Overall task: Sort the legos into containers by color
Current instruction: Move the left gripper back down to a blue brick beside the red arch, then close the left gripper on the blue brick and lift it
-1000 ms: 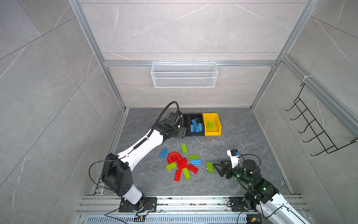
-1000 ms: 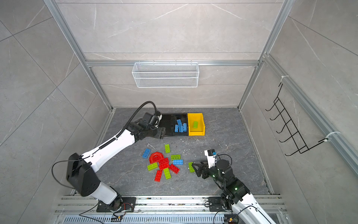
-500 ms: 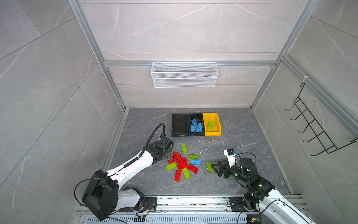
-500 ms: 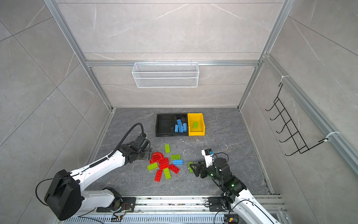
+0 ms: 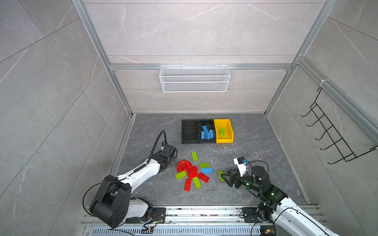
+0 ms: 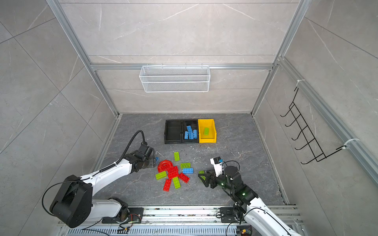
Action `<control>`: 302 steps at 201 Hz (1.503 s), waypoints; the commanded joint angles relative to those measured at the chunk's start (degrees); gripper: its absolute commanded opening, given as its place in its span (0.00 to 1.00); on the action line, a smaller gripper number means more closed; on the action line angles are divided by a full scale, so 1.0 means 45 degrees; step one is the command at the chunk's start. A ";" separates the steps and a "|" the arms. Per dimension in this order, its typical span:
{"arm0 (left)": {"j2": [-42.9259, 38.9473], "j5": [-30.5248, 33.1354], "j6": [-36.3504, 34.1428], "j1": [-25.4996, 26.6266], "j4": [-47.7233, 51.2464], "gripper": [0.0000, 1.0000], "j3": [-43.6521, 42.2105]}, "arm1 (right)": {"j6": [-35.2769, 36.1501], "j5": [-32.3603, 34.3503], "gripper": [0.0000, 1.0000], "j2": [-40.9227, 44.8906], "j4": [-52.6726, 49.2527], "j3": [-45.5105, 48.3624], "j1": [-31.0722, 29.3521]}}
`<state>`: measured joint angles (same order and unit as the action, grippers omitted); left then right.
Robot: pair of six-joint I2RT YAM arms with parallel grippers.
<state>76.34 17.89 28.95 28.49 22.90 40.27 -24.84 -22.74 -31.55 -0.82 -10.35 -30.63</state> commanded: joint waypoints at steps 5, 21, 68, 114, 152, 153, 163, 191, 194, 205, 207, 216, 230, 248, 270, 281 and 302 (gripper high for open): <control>-0.0059 -0.0697 -0.0542 -0.0031 -0.0936 0.75 -0.0321 | 0.0169 -0.0205 0.78 -0.0250 0.0554 0.0132 -0.0073; 0.0028 -0.1091 -0.0720 -0.0038 -0.1051 0.74 -0.0342 | 0.0179 -0.0168 0.78 -0.0436 0.0616 0.0094 -0.0105; 0.0066 -0.1781 -0.1084 -0.0029 -0.1392 0.76 -0.0189 | 0.0208 -0.0219 0.78 -0.0611 0.0675 0.0054 -0.0146; 0.1441 -0.2442 -0.0945 -0.0003 -0.1584 0.74 0.0448 | 0.0208 -0.0063 0.78 -0.0090 0.0457 0.0150 -0.0154; 0.2547 -0.2322 -0.0857 0.0098 -0.1524 0.66 0.0903 | 0.0208 0.0015 0.78 0.0117 0.0393 0.0190 -0.0163; 0.2567 -0.2299 -0.0833 0.0096 -0.1499 0.65 0.0919 | 0.0208 0.0015 0.78 0.0107 0.0395 0.0190 -0.0155; 0.2803 -0.2055 -0.0615 0.0110 -0.1461 0.62 0.1015 | 0.0208 -0.0038 0.78 0.0087 0.0415 0.0190 -0.0158; 0.3014 -0.1448 -0.0379 0.0103 -0.1496 0.55 0.1108 | 0.0227 -0.0102 0.78 0.0116 0.0436 0.0200 -0.0150; 0.3044 -0.1331 -0.0357 0.0100 -0.1445 0.54 0.1136 | 0.0227 -0.0088 0.78 0.0129 0.0436 0.0199 -0.0156; 0.3122 -0.0966 -0.0339 0.0104 -0.1320 0.51 0.1206 | 0.0227 -0.0064 0.78 0.0193 0.0401 0.0210 -0.0165; 0.3131 -0.0909 -0.0334 0.0107 -0.1294 0.50 0.1221 | 0.0227 -0.0063 0.78 0.0209 0.0398 0.0210 -0.0165; 0.3168 -0.0757 -0.0329 0.0107 -0.1233 0.47 0.1263 | 0.0227 -0.0011 0.78 0.0267 0.0368 0.0220 -0.0148; 0.3157 -0.0720 -0.0368 0.0095 -0.1256 0.43 0.1292 | 0.0227 0.0015 0.77 0.0348 0.0314 0.0229 -0.0165; 0.3144 -0.0714 -0.0408 0.0086 -0.1178 0.38 0.1400 | 0.0227 0.0029 0.77 0.0493 0.0260 0.0248 -0.0165; 0.3042 -0.0892 -0.0514 0.0092 -0.1186 0.31 0.1518 | 0.0208 0.0117 0.77 0.0736 0.0182 0.0288 -0.0151; 0.2917 -0.0948 -0.0530 0.0077 -0.1111 0.28 0.1577 | 0.0208 0.0112 0.77 0.0809 0.0160 0.0305 -0.0157; 0.2548 -0.0884 -0.0733 0.0094 -0.0932 0.23 0.1728 | 0.0198 0.0168 0.77 0.0795 0.0157 0.0306 -0.0162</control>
<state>90.24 13.02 26.63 28.84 16.84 45.47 -24.62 -22.68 -28.36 0.43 -9.93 -31.07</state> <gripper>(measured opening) 0.347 0.773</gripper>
